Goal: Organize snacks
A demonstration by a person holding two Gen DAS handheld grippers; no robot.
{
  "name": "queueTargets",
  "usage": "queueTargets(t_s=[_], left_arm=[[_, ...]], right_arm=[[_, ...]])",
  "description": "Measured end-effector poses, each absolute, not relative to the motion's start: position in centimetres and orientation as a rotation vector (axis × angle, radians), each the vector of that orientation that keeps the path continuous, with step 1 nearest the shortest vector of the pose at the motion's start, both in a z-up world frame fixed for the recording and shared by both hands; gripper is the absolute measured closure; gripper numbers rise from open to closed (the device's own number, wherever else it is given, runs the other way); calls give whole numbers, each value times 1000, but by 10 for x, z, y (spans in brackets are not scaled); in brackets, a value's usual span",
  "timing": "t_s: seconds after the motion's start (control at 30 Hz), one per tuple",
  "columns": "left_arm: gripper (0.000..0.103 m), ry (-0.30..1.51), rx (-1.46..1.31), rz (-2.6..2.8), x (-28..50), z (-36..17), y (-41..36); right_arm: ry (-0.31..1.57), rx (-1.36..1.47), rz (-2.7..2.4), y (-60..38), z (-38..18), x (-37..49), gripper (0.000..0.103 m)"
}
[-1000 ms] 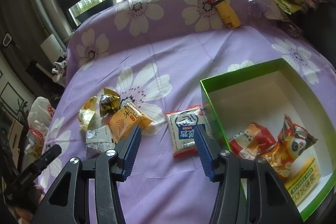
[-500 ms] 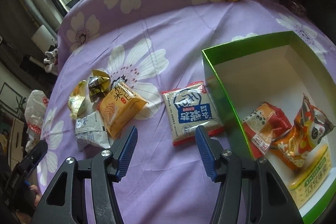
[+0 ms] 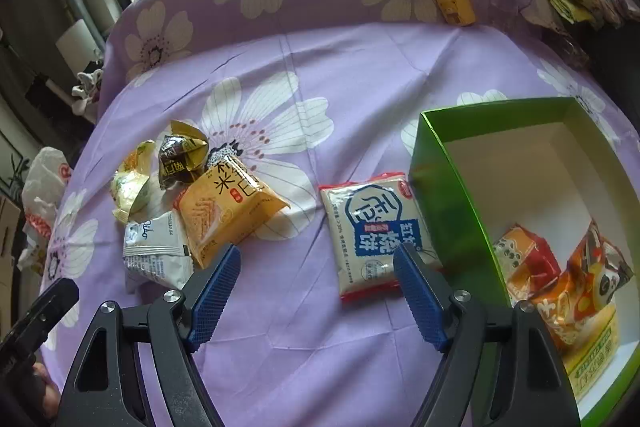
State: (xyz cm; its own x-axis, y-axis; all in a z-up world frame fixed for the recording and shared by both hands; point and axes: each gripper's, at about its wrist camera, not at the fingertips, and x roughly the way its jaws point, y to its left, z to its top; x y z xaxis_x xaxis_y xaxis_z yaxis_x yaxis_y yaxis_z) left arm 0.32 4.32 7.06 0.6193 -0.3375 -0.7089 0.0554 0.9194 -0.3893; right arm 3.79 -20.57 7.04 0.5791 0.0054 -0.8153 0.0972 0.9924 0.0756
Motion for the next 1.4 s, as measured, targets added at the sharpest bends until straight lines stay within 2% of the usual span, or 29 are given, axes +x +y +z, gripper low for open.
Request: queueTargets(t_s=[0.27,0.4,0.57,0.6,0.63,0.67,0.7,0.8,0.97,1.0,1.03,1.13,1.4], left_arm=[[14,904,-347,-237,5,66,37],[14,914,-340,-241,5,65,33],[14,919,-333,-248,5,64,31],[14,919,-333,-248,5,64,31],[14,921,-333,-248,5,63,31],[14,922,-333,-248,6,63,31],[14,924,-333,-248,6,62,32],[14,925,-337,-251,6,62,32],[14,925,-338,-257,6,63,32],[14,925,-338,-258,5,63,32],[14,926,-338,-259,5,63,32],[14,927,-337,-262,5,63,31],[14,927,-331,-266,4,63,26]], right_arm=[[994,-283,-353,-180,29,69,24],[976,-333,-380,-179,26,71,26],[972,-354,-383,-176,27,71,42],[992,-308,-344,-178,26,72,57],[996,-278,-330,-179,27,72,63],[991,-269,-328,-179,28,70,63],[987,-250,-309,-180,29,69,70],[974,-204,-291,-183,35,65,78],[972,-33,-173,-196,47,55,79],[970,20,-124,-198,49,52,84],[981,92,-59,-201,51,51,102],[994,217,115,-199,55,43,102],[1020,327,103,-217,56,39,102]])
